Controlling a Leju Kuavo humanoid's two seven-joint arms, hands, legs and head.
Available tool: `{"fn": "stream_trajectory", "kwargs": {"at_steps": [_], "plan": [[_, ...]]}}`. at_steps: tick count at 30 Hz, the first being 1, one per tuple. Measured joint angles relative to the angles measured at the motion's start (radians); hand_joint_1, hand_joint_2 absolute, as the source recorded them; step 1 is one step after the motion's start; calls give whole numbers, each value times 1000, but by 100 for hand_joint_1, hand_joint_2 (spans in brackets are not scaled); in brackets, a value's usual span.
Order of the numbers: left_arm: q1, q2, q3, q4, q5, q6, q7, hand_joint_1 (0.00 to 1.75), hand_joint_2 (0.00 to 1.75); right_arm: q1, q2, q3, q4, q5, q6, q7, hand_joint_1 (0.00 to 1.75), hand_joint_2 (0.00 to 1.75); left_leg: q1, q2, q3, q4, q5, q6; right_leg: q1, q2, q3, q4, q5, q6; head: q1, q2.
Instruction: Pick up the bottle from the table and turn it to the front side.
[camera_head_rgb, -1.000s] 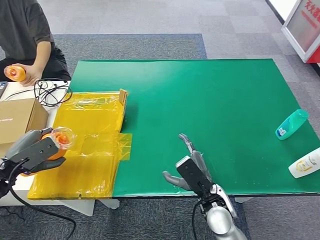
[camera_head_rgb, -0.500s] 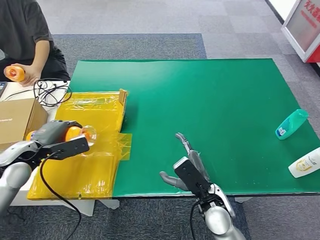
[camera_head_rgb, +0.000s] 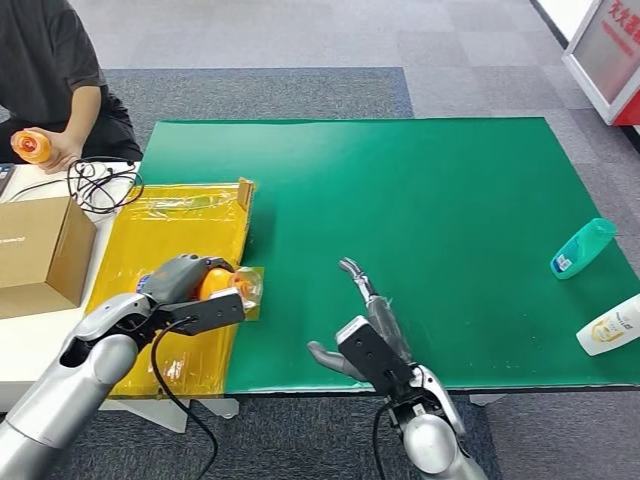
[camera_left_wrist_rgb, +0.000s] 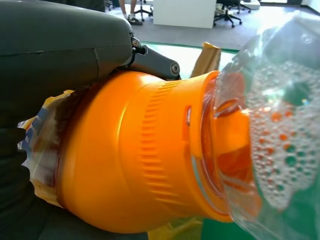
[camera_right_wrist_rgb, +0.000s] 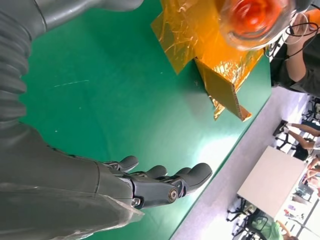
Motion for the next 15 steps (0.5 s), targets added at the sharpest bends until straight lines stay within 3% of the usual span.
{"fn": "stream_trajectory", "kwargs": {"at_steps": [11,13,15], "plan": [[4,-27,-4,35,-25,-2,24,152,175,-14,0,32,2,0,3,1,0,175,1,0,0,0,0,0,0,0,0,0,0,0,0,0],[5,-30,-2,40,-37,-5,28,123,175,-14,0,33,2,0,3,1,0,175,1,0,0,0,0,0,0,0,0,0,0,0,0,0],[5,-32,3,47,-51,-8,30,60,175,-15,0,34,3,0,2,2,0,175,1,0,0,0,0,0,0,0,0,0,0,0,0,0]]}}
